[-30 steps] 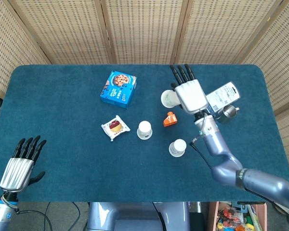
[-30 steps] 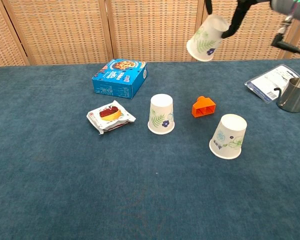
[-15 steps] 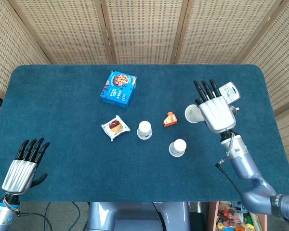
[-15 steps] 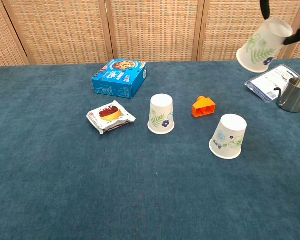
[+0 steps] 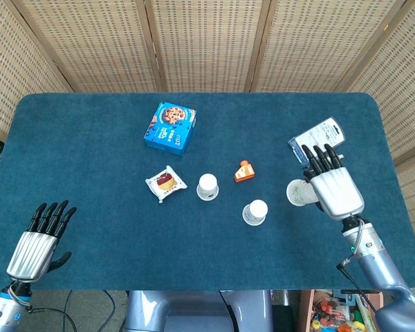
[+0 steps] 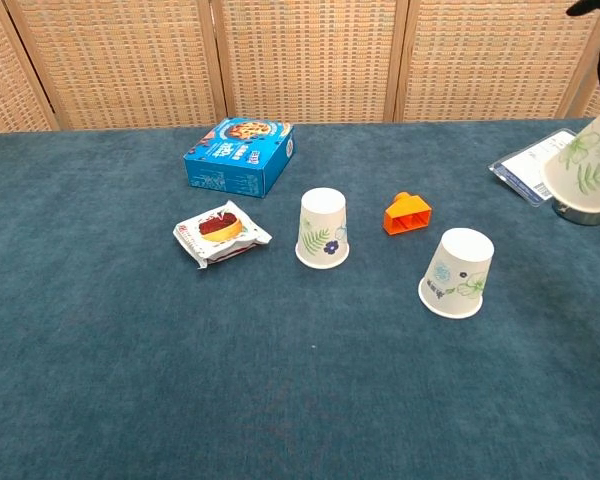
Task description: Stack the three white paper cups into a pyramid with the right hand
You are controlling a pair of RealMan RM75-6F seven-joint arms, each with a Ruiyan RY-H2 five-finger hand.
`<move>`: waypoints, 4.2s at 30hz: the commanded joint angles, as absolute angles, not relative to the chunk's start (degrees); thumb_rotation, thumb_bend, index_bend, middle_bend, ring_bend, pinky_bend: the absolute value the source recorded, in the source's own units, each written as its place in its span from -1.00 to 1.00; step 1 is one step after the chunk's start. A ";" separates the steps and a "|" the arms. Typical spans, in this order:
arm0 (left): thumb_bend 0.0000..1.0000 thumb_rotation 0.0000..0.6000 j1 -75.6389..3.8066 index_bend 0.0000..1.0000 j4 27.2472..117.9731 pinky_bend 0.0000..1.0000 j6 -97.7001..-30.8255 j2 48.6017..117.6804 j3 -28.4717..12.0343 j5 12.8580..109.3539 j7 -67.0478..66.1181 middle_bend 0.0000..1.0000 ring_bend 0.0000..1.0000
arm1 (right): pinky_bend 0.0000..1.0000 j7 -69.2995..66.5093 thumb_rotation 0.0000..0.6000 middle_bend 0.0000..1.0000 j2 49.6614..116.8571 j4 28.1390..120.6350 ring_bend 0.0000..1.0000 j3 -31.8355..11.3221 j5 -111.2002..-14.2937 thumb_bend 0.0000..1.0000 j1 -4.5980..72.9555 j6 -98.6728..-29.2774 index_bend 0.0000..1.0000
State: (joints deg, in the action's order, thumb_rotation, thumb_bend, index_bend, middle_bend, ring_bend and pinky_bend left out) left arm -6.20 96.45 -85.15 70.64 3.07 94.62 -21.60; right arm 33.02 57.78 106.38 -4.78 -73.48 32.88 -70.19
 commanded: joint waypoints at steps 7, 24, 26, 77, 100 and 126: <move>-0.60 1.00 -5.98 -1.00 96.54 -1.00 -85.32 70.55 3.07 95.06 -21.50 -1.00 -1.00 | -1.00 32.77 1.00 -0.88 59.59 107.36 -1.00 -0.91 -77.32 -0.88 30.46 -68.30 0.15; -0.60 1.00 -5.65 -1.00 96.60 -1.00 -85.69 70.45 2.93 95.79 -21.50 -1.00 -1.00 | -1.00 35.00 1.00 -0.88 68.18 101.11 -1.00 -1.49 -75.05 -0.88 31.30 -63.57 0.15; -0.60 1.00 -5.61 -1.00 96.65 -1.00 -85.72 70.47 2.98 95.97 -21.64 -1.00 -1.00 | -1.00 34.99 1.00 -0.88 69.13 99.71 -1.00 -1.94 -74.40 -0.88 31.63 -63.04 0.15; -0.60 1.00 -5.04 -1.00 97.08 -1.00 -86.05 70.43 2.71 96.85 -22.15 -1.00 -1.00 | -1.00 39.65 1.00 -1.00 75.52 92.93 -1.00 -4.99 -69.20 -0.88 34.93 -61.27 -0.60; -0.60 1.00 -4.88 -1.00 97.02 -1.00 -86.40 70.24 2.51 97.16 -21.63 -1.00 -1.00 | -1.00 42.33 1.00 -1.00 68.07 109.57 -1.00 -17.01 -59.18 -0.88 43.77 -61.29 -0.60; -0.60 1.00 -5.44 -1.00 96.18 -1.00 -85.05 70.31 1.68 95.01 -20.26 -1.00 -1.00 | -1.00 42.09 1.00 -1.00 91.24 89.87 -1.00 -18.72 -43.69 -0.88 60.63 -55.82 -0.41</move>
